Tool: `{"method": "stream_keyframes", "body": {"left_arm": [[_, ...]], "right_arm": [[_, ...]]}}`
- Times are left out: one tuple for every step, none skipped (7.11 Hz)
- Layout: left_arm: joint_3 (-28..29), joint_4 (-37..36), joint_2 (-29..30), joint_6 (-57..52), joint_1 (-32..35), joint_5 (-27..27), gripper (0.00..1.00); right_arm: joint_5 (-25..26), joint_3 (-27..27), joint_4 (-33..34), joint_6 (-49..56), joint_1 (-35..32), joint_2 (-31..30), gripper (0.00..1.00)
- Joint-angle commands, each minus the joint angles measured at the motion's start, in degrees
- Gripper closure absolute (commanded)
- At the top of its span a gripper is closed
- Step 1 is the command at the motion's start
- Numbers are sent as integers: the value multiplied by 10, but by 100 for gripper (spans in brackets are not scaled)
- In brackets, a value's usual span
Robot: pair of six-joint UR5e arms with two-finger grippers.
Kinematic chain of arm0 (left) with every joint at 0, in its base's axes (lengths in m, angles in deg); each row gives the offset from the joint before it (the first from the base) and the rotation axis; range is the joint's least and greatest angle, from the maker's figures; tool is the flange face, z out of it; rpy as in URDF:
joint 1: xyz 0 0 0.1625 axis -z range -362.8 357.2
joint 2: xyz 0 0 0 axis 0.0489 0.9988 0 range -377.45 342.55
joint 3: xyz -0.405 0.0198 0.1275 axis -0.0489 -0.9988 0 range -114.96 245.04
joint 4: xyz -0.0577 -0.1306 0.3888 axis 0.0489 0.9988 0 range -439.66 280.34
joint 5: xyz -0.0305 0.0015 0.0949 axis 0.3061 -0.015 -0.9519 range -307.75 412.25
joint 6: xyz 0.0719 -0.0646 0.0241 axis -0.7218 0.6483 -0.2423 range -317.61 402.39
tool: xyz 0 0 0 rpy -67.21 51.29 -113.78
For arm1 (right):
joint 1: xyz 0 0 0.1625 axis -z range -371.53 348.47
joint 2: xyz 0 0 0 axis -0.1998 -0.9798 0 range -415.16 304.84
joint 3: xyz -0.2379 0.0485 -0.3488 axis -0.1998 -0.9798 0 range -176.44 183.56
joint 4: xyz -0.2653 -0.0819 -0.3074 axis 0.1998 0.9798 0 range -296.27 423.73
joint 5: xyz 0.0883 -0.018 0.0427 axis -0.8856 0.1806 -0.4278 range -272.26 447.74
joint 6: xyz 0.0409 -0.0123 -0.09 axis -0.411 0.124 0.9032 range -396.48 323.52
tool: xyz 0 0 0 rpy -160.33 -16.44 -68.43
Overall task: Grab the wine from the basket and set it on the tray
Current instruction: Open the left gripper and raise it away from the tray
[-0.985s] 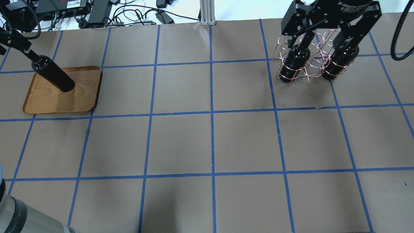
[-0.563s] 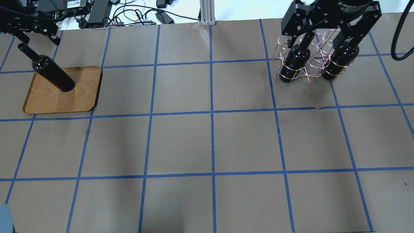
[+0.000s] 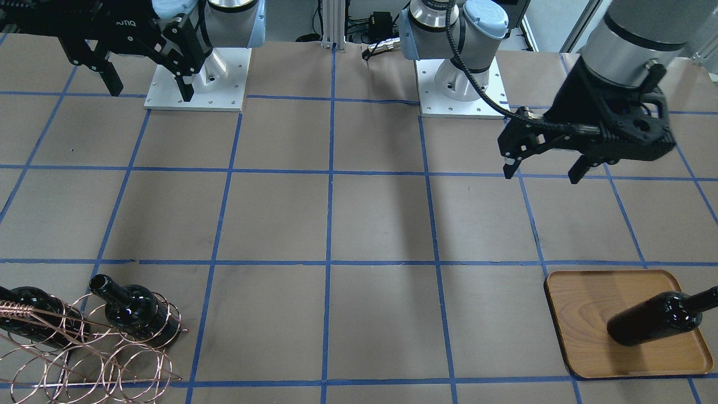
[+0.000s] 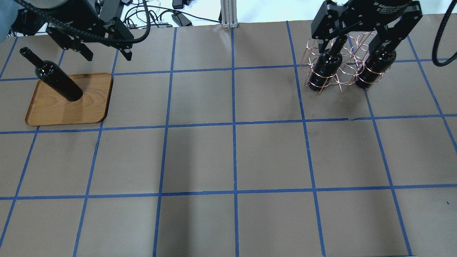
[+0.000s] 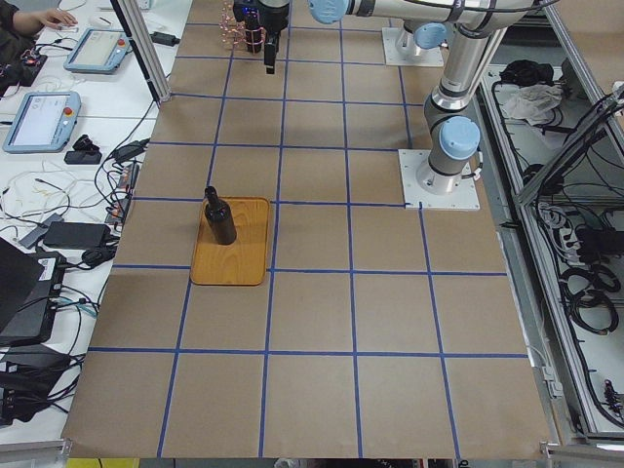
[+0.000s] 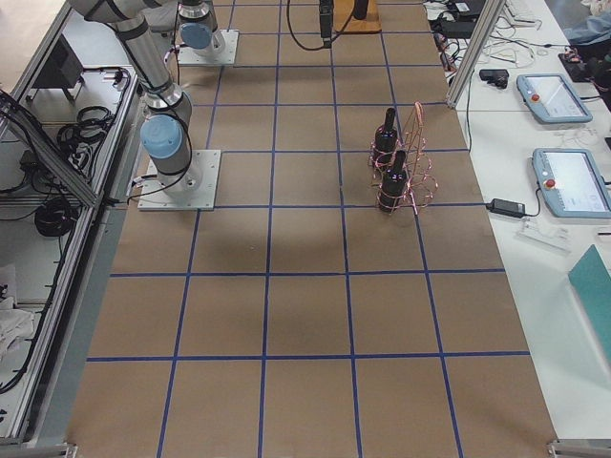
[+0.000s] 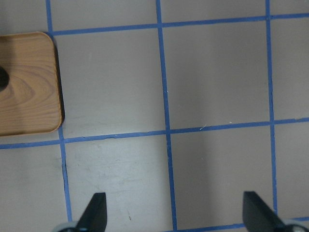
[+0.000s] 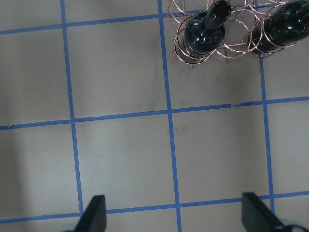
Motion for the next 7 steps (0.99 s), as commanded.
{"method": "stream_keyframes", "body": {"left_arm": [[-7,29,-24,3,11,0,0],[-29,28,-34,2,13,0,0],[-52,21,-46,-2,13,-2,0],[-55,21,-51,-4,13,-3,0],[-55,21,-52,-4,12,-4,0],[-55,21,-52,-4,12,-5,0],[-55,21,-53,-4,12,-5,0]], "right_arm": [[-1,0,0,0,0,0,0],[-1,0,0,0,0,0,0],[0,0,0,0,0,0,0],[-1,0,0,0,0,0,0],[-1,0,0,0,0,0,0],[-1,0,0,0,0,0,0],[0,0,0,0,0,0,0]]}}
